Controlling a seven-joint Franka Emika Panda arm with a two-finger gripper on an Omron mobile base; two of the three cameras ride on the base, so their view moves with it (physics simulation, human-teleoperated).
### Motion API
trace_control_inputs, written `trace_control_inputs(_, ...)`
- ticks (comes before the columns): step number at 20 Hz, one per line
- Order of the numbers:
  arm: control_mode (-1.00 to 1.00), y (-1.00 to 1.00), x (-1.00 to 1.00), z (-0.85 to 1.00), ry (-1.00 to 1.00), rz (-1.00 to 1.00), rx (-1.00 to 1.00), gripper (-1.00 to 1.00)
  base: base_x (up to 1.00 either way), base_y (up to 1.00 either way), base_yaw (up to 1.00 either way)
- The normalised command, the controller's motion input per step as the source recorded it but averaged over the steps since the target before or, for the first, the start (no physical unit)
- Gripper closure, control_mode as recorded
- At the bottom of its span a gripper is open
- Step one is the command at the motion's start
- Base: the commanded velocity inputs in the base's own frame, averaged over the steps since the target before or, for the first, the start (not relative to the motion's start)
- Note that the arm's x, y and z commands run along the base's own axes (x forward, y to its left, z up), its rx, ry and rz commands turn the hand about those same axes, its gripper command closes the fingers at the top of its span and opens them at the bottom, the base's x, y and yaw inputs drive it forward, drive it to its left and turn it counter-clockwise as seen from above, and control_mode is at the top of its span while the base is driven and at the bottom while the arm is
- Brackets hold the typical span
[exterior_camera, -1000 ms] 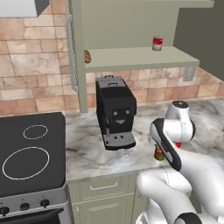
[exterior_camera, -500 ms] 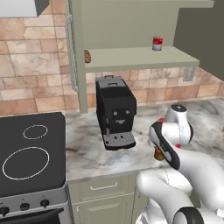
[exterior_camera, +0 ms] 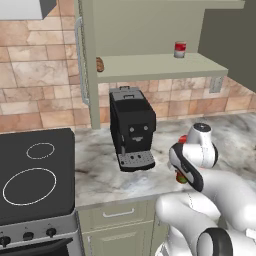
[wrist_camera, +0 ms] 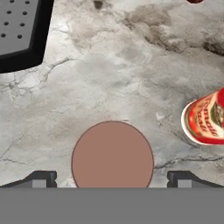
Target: Pick the cans from the counter and place them in their designated side in the cabinet.
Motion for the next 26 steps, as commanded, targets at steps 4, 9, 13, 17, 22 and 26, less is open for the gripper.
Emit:
trace_control_inputs(4,-1.00,0.00,0.04,-0.19,0.00,0.00,0.00,-1.00,0.00,0.00,0.00)
trace_control_inputs(9,-1.00,0.00,0.11,-0.24,0.02,0.00,0.00,1.00,0.00,0.00,0.00)
trace_control_inputs(13,-1.00,-0.01,0.05,-0.19,0.02,0.00,0.00,1.00,0.00,0.00,0.00)
trace_control_inputs(17,-1.00,-0.02,0.00,-0.16,0.02,0.00,0.00,1.00,0.00,0.00,0.00)
trace_control_inputs(22,-1.00,0.00,-0.03,0.00,-0.03,0.00,0.02,1.00,0.00,0.00,0.00)
trace_control_inputs(26,-1.00,0.00,-0.10,0.48,-0.12,0.01,-0.02,1.00,0.00,0.00,0.00)
